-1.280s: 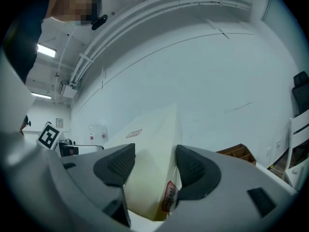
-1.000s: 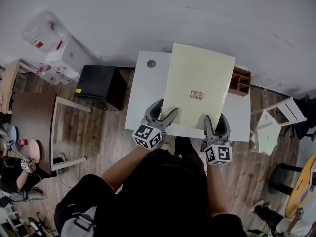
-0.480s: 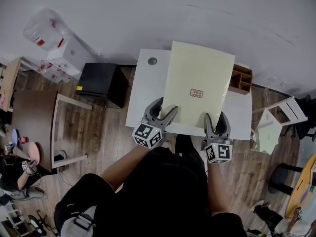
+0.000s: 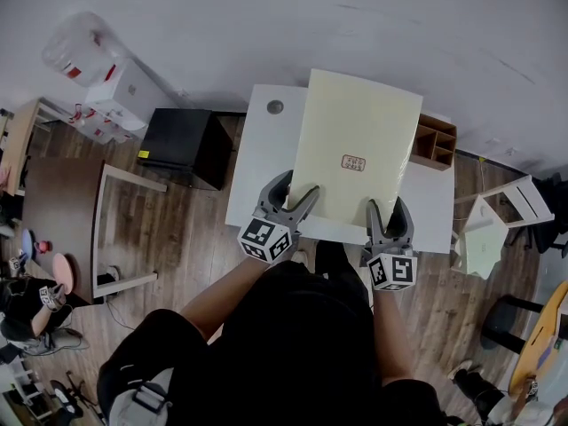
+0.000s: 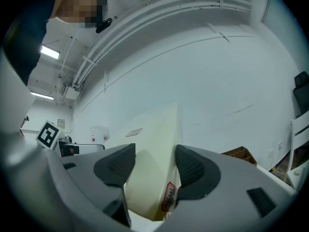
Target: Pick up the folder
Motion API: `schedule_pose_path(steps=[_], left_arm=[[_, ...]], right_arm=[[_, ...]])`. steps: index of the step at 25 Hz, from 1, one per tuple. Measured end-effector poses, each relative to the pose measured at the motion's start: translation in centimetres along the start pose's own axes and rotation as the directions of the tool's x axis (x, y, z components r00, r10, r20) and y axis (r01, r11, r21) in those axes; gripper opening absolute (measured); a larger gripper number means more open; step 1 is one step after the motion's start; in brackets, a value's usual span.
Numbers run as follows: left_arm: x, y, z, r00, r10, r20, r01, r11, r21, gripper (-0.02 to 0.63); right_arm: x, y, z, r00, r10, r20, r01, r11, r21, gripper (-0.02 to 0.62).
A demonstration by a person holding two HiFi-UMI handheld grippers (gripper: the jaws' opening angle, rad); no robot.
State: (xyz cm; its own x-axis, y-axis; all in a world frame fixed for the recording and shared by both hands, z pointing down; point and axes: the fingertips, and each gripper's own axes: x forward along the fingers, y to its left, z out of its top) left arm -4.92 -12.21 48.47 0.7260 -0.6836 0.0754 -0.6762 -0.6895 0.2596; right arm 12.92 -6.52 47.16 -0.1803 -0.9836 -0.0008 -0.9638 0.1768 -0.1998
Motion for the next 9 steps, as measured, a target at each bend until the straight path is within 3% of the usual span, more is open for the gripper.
schedule_pose_path(steps=[9], left_arm=[[2.5, -0.1, -0.4, 1.0, 0.011, -0.018, -0.011, 1.0, -0.004, 0.288]], right_arm=[[1.2, -2.3, -0.1, 1.0, -0.004, -0.012, 0.004, 1.0, 0.003, 0.283]])
